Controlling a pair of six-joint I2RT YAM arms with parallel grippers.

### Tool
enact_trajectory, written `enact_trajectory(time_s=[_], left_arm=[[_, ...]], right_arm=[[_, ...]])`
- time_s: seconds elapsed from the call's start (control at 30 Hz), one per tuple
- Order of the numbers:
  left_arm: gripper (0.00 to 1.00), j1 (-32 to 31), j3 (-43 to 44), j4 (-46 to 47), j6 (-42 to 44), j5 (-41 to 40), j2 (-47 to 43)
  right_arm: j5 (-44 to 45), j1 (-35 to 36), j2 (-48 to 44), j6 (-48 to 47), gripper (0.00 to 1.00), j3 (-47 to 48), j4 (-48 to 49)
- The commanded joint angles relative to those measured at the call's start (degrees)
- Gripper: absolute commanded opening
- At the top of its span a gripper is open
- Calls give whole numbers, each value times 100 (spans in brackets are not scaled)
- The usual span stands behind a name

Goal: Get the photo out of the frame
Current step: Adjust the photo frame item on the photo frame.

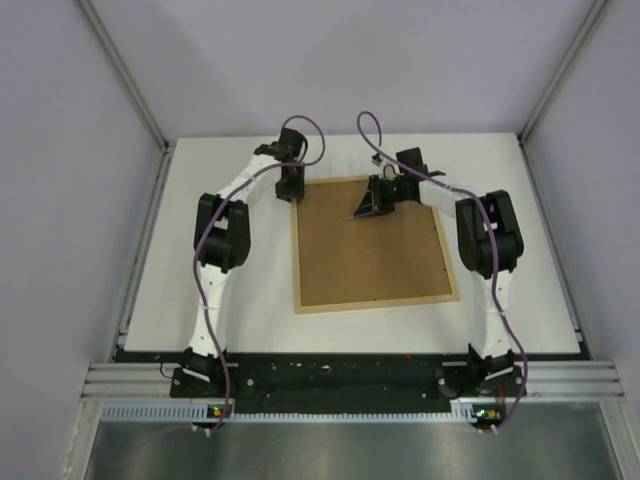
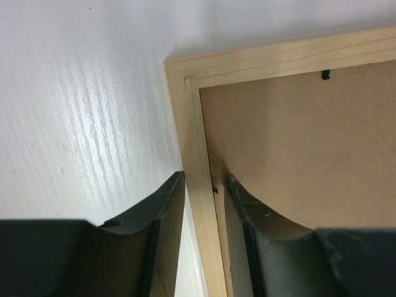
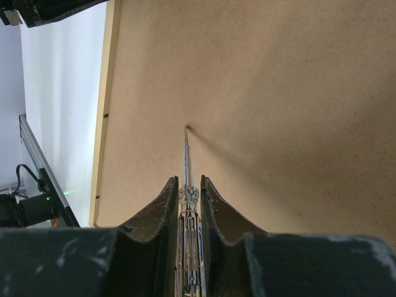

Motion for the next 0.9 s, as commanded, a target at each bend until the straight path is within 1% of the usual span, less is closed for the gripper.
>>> enact_trajectory(time_s=[0.0,0.23,0.33,0.4,0.47,0.5,0.6,0.7,0.73,0.87], left_arm=[[36,46,-111,-434,181,-331,-111],[29,46,-50,-566,269,-313,-120],[21,46,-15,-601,304,-304,-120],[14,46,3,-619,304,-287,-128],[2,46,-6,-593,304,-269,-146],[0,46,-6,-575,296,-269,-164],[0,64,-15,-540,199,-243,-225],[0,221,-330,-268,15,379,-435],[0,274,-488,-67,-64,816,-497],[0,573,-788,181,-196,2012,-559]], right_arm=[[20,43,-241,54,0,13,153],[73,43,-179,80,0,48,144],[117,43,-144,89,0,57,144],[187,52,-118,80,0,65,127],[205,52,-83,80,0,74,109],[213,52,-65,72,0,66,100],[283,52,-39,45,0,74,74],[319,52,-30,19,0,83,48],[328,52,-21,19,0,83,39],[328,43,-12,28,0,92,30]])
